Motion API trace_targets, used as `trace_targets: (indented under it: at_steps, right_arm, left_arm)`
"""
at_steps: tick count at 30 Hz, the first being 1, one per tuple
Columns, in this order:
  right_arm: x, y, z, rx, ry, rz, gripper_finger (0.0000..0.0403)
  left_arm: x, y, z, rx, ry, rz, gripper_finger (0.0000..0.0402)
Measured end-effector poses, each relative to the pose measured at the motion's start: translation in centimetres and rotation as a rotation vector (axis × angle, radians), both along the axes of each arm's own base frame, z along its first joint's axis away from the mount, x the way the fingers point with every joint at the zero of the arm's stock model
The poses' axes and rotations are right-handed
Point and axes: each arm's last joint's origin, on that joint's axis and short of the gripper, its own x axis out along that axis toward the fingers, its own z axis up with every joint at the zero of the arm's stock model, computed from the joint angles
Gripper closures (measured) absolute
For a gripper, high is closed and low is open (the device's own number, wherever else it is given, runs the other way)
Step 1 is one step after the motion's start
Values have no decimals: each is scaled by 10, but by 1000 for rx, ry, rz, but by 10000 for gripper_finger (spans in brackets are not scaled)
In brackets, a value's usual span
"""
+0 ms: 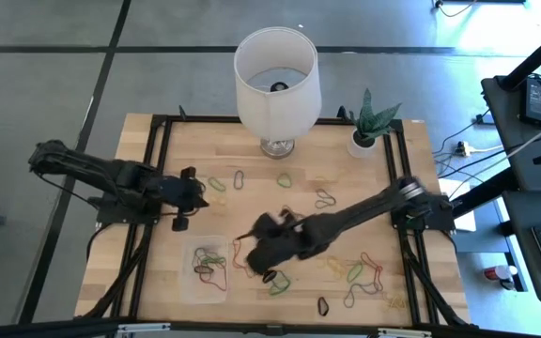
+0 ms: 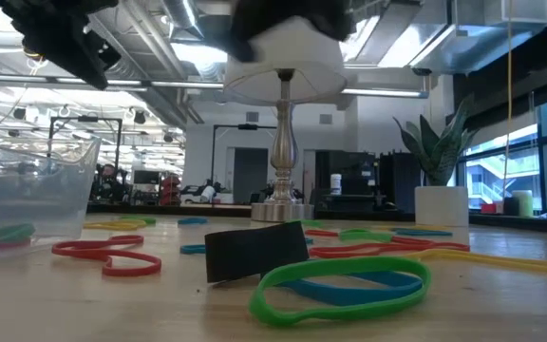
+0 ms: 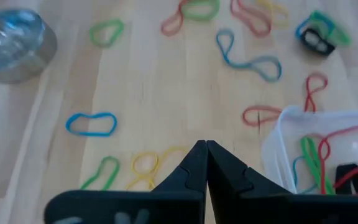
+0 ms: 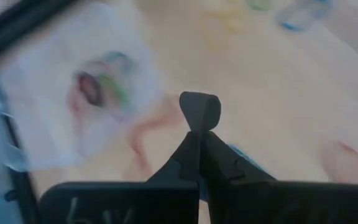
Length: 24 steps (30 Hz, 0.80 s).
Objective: Pick and place rubber bands into bin
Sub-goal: Put the black rubber band into the transparent bin
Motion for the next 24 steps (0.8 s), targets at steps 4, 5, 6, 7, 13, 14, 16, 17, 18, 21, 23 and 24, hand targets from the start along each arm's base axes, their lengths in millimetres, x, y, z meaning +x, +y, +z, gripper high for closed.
trace_targets:
  at_steps: [4, 5, 6, 7, 13, 14, 16, 17, 18, 21, 23, 24]
  right_arm:
    - [44, 22, 2, -12, -96, 73, 401]
    - [53, 26, 3, -12, -127, 86, 401]
    - [62, 30, 5, -14, -160, 102, 402]
    - [69, 33, 5, -20, -181, 115, 402]
    - [96, 36, -35, 41, -305, 152, 402]
    - [97, 36, -42, 35, -292, 151, 402]
    - [100, 36, -54, 17, -274, 161, 402]
    - [102, 36, -62, 10, -262, 162, 402]
    - [104, 36, -69, 8, -255, 164, 401]
    - [109, 35, -86, 20, -241, 170, 392]
    - [111, 35, -92, 52, -238, 187, 383]
    - [112, 34, -96, 66, -232, 185, 379]
  left_arm:
    - [-14, 3, 6, -21, -70, 7, 399]
    - [-17, 4, 8, -26, -89, 7, 400]
    - [-19, 5, 9, -30, -104, 7, 400]
    - [-22, 5, 11, -34, -117, 7, 400]
    - [-28, 6, 14, -66, -145, 4, 400]
    - [-29, 6, 15, -73, -146, 2, 400]
    - [-29, 6, 15, -81, -144, -6, 400]
    - [-29, 6, 14, -87, -142, -13, 399]
    - [-29, 5, 15, -90, -142, -17, 399]
    - [-29, 5, 14, -94, -140, -22, 400]
    - [-29, 5, 15, -95, -140, -22, 400]
    - [-29, 5, 15, -95, -141, -22, 400]
